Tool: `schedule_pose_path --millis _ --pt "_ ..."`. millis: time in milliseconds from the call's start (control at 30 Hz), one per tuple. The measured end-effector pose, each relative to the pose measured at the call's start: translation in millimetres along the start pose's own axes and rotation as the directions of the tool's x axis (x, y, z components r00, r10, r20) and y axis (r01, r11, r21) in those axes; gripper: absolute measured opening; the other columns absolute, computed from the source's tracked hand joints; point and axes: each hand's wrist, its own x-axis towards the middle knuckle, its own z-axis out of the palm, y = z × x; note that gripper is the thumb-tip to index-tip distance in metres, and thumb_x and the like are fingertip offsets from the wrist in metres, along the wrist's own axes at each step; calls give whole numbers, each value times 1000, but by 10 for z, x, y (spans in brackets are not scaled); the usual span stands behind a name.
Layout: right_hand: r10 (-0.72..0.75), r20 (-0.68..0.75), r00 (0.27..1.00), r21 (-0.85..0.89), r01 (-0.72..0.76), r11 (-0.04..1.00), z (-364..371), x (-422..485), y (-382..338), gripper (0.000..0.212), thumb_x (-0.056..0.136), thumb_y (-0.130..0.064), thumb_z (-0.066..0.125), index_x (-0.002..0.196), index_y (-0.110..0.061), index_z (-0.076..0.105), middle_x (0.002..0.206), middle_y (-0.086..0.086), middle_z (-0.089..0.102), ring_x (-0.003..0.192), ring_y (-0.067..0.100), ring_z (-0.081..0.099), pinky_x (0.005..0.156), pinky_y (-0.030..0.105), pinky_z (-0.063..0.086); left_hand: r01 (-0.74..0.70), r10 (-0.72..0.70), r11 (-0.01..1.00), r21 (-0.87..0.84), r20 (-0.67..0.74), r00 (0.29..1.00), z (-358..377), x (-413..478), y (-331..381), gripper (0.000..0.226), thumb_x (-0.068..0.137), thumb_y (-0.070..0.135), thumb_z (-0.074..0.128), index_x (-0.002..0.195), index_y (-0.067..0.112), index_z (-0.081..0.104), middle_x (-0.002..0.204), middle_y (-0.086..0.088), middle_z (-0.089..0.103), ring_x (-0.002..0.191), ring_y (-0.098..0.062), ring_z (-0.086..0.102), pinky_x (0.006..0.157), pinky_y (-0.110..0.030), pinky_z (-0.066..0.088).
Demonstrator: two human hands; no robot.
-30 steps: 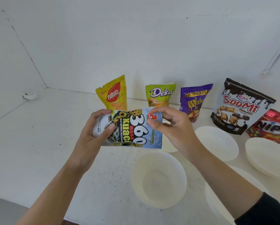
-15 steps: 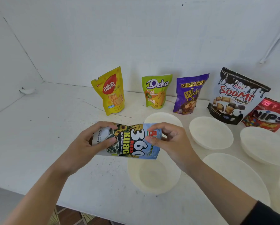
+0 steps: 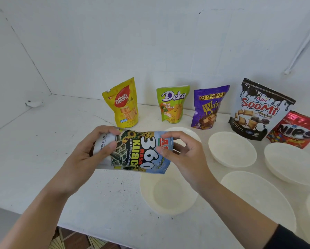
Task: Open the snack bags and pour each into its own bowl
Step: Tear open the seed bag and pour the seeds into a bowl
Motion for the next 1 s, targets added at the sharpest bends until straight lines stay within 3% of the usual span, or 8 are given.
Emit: schedule_pose_path --millis 133,267,367,500,667,833,1000 --pt "-83 -26 996 -68 81 994 39 11 -29 21 80 -1 80 95 -15 73 110 15 53 95 14 68 74 28 58 16 -16 998 -54 -16 1000 -21 9 35 19 96 20 53 113 21 62 123 -2 64 109 -28 69 87 -56 59" --pt "-44 49 998 -63 47 997 49 -50 -23 27 84 -2 76 107 -14 69 114 8 45 101 4 66 73 24 57 40 -41 998 -39 -16 999 -11 13 69 19 97 21 51 114 18 60 122 -2 65 109 -29 69 93 -67 52" --pt "-10 53 999 -83 14 996 33 -90 22 30 83 -4 77 108 -17 67 121 6 48 105 7 66 75 27 59 56 -56 998 -25 6 998 0 28 78 17 99 22 51 113 19 60 124 -4 64 113 -35 67 92 -71 51" --pt "82 159 984 -86 -69 994 6 -114 48 21 88 -10 74 107 -16 66 118 0 65 107 18 68 77 35 61 71 -70 997 -29 11 997 60 46 69 17 99 24 51 112 23 62 121 -1 66 110 -34 69 92 -64 53" --pt "117 157 981 -76 -106 991 -31 -101 42 22 86 -11 76 104 -17 66 112 -3 70 105 21 70 80 45 62 71 -70 997 -18 36 997 83 78 97 18 98 24 53 113 21 62 119 -2 68 110 -35 69 90 -60 55" --pt "78 159 984 -87 -65 994 -39 -82 6 24 85 -8 76 104 -13 62 107 -7 71 104 20 70 82 42 61 50 -55 997 54 99 994 40 185 222 23 98 23 57 119 13 59 119 -2 68 109 -32 70 88 -62 56" --pt "30 170 985 -15 -28 1000 6 7 -95 25 86 -4 75 101 -15 59 113 -4 69 107 24 70 83 49 61 -52 35 993 107 160 986 -50 342 384 22 96 27 56 116 20 62 122 -3 66 111 -31 69 85 -55 58"
